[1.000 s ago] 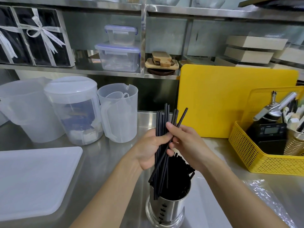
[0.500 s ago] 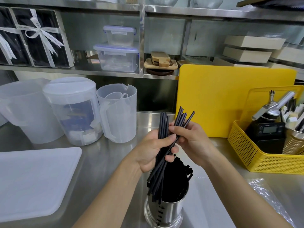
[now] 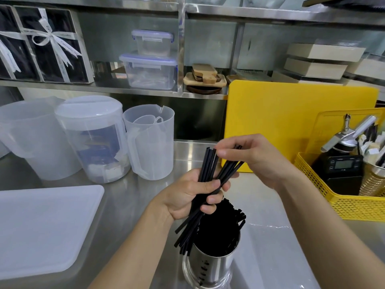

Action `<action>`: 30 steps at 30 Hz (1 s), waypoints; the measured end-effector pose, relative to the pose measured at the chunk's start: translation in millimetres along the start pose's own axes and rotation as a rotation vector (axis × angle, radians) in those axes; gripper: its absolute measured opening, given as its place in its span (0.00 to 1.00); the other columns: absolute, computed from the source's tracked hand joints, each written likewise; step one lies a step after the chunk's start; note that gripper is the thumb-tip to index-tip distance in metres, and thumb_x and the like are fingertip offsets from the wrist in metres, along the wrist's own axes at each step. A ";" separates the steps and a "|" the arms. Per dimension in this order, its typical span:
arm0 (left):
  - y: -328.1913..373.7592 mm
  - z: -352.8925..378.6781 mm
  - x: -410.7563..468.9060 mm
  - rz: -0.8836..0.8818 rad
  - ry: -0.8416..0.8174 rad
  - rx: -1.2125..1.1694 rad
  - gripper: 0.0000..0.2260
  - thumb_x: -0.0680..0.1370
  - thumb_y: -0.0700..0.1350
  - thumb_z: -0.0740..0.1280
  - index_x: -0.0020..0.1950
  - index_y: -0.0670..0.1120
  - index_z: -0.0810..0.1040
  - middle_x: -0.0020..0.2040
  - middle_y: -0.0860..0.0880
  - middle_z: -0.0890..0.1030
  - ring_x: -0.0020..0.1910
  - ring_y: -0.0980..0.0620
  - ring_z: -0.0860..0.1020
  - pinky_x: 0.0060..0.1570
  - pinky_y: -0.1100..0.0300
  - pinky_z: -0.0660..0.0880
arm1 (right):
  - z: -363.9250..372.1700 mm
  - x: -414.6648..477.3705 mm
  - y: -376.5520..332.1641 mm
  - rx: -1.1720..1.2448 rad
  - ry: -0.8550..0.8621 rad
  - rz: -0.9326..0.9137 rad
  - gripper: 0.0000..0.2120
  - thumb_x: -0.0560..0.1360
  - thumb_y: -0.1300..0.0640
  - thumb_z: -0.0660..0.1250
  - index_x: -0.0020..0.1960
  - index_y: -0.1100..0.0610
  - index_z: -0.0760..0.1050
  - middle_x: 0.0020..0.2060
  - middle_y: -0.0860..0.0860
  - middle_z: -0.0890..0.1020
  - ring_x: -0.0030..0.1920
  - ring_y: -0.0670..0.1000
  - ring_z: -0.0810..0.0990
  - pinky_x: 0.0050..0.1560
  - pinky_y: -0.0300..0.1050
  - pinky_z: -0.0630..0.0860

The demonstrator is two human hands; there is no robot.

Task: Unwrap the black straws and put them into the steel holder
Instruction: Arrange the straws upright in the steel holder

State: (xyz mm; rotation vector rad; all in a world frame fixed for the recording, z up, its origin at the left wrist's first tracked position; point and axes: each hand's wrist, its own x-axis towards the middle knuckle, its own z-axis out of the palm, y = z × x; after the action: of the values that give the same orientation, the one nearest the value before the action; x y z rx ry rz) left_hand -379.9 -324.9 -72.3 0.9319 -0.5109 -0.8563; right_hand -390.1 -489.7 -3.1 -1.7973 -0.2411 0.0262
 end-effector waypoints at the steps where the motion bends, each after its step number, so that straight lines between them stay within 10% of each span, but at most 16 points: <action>1: -0.8 -1.3 0.3 -0.005 -0.002 0.002 0.17 0.75 0.36 0.60 0.64 0.36 0.69 0.40 0.49 0.75 0.29 0.58 0.70 0.24 0.68 0.68 | 0.7 1.1 -0.1 -0.027 -0.027 0.014 0.05 0.68 0.62 0.71 0.38 0.65 0.80 0.43 0.66 0.80 0.35 0.53 0.77 0.28 0.41 0.73; 4: -3.3 -4.5 -1.0 -0.018 -0.009 0.012 0.17 0.75 0.36 0.61 0.63 0.37 0.69 0.41 0.48 0.74 0.29 0.58 0.70 0.25 0.68 0.68 | -1.4 4.6 0.4 -0.136 -0.065 0.039 0.04 0.67 0.63 0.72 0.36 0.64 0.82 0.42 0.54 0.82 0.39 0.49 0.78 0.35 0.39 0.76; 15: -4.1 -8.0 -2.7 -0.019 -0.011 0.009 0.17 0.74 0.37 0.62 0.63 0.37 0.70 0.41 0.48 0.75 0.30 0.57 0.71 0.25 0.67 0.68 | 1.8 3.3 6.0 -0.055 -0.123 0.006 0.12 0.65 0.55 0.71 0.42 0.64 0.80 0.39 0.63 0.79 0.33 0.52 0.76 0.32 0.43 0.73; 30: -7.6 -10.3 -2.3 -0.040 -0.069 0.019 0.18 0.74 0.37 0.63 0.64 0.37 0.70 0.43 0.47 0.76 0.31 0.56 0.72 0.27 0.65 0.70 | 2.4 4.7 4.9 -0.092 -0.168 -0.033 0.12 0.62 0.53 0.71 0.43 0.57 0.82 0.34 0.51 0.82 0.37 0.49 0.80 0.38 0.37 0.75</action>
State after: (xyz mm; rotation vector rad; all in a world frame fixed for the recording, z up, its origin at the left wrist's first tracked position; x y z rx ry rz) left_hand -377.1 -320.4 -84.2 0.9350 -0.5618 -0.9234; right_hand -385.0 -487.7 -7.9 -1.8846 -0.3974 0.1449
